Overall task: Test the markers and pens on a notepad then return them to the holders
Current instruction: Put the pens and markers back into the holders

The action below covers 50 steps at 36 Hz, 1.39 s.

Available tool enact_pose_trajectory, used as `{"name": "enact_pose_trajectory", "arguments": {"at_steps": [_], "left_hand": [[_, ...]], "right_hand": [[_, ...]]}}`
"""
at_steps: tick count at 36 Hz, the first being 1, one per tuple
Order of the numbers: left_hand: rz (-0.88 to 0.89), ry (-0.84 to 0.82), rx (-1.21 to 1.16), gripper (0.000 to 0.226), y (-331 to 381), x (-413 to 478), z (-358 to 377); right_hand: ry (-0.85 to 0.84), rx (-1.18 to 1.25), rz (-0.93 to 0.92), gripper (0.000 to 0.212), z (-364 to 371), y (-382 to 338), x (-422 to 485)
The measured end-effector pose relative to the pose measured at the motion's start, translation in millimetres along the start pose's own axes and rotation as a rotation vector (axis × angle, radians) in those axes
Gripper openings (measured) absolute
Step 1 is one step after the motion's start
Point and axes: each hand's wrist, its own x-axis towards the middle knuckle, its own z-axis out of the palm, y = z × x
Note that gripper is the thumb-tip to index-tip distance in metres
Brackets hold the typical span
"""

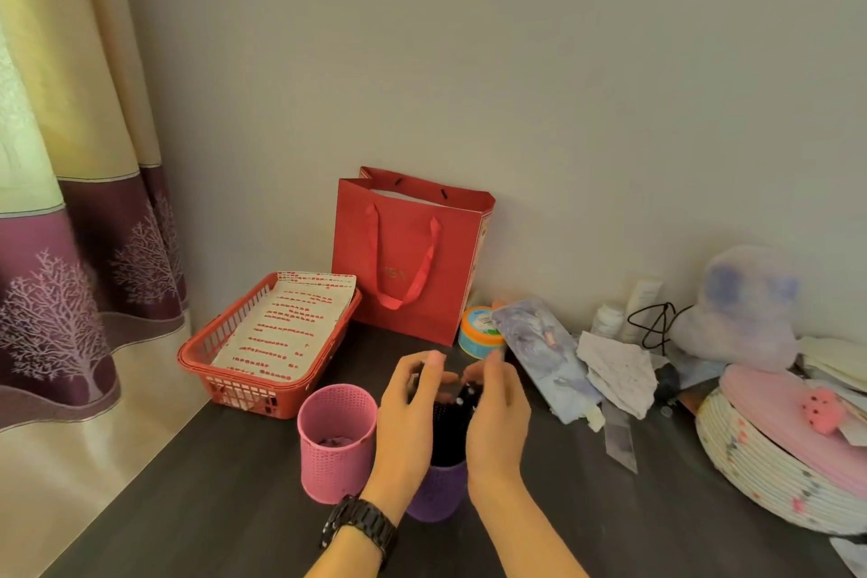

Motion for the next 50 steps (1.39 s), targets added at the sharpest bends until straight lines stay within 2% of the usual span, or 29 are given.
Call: {"name": "enact_pose_trajectory", "arguments": {"at_steps": [3, 6, 9, 11, 14, 18, 22, 26, 30, 33, 35, 37, 41, 45, 50], "left_hand": [[-0.006, 0.035, 0.105, 0.027, -4, 2, 4], [-0.039, 0.057, 0.267, 0.036, -8, 4, 6], [-0.052, 0.036, 0.376, 0.035, -5, 4, 6], [-0.108, -0.015, 0.412, 0.039, 0, 6, 6], [-0.272, -0.146, 0.31, 0.056, 12, 9, 1], [-0.258, -0.222, 0.221, 0.077, 37, 5, -14], [-0.22, -0.241, 0.218, 0.068, 57, -3, -33], [-0.188, -0.221, 0.266, 0.061, 69, -23, -62], [-0.109, -0.1, 0.431, 0.041, 72, -57, -108], [-0.121, 0.032, 0.609, 0.031, 69, -88, -151], [-0.129, 0.099, 0.764, 0.025, 64, -111, -180], [-0.169, 0.129, 0.953, 0.027, 61, -132, -206], [-0.39, 0.137, 1.25, 0.057, 57, -166, -239], [-0.488, 0.113, 1.366, 0.07, 59, -190, -239], [-0.493, 0.078, 1.455, 0.081, 58, -206, -212]], "right_hand": [[-0.047, -0.183, -0.016, 0.026, -1, 6, -1], [-0.104, -0.213, -0.032, 0.019, -4, 11, -6], [-0.2, -0.251, -0.07, 0.021, -8, 15, -10], [-0.271, -0.262, -0.025, 0.024, -12, 13, -9], [-0.324, -0.212, 0.105, 0.035, -19, 7, -5], [-0.334, -0.233, 0.152, 0.047, -34, 0, -3], [-0.286, -0.128, 0.229, 0.047, -51, -3, -11], [-0.25, -0.057, 0.286, 0.035, -72, -5, -31], [-0.199, -0.004, 0.384, 0.023, -92, -9, -62], [-0.216, -0.004, 0.446, 0.017, -107, -12, -95], [-0.273, -0.054, 0.47, 0.013, -115, -12, -118], [-0.353, -0.135, 0.504, 0.011, -120, -11, -139], [-0.539, -0.373, 0.532, 0.011, -120, -4, -168], [-0.788, -0.719, 0.5, 0.026, -113, 4, -186], [-0.842, -0.971, 0.299, 0.046, -101, 16, -200]]}}
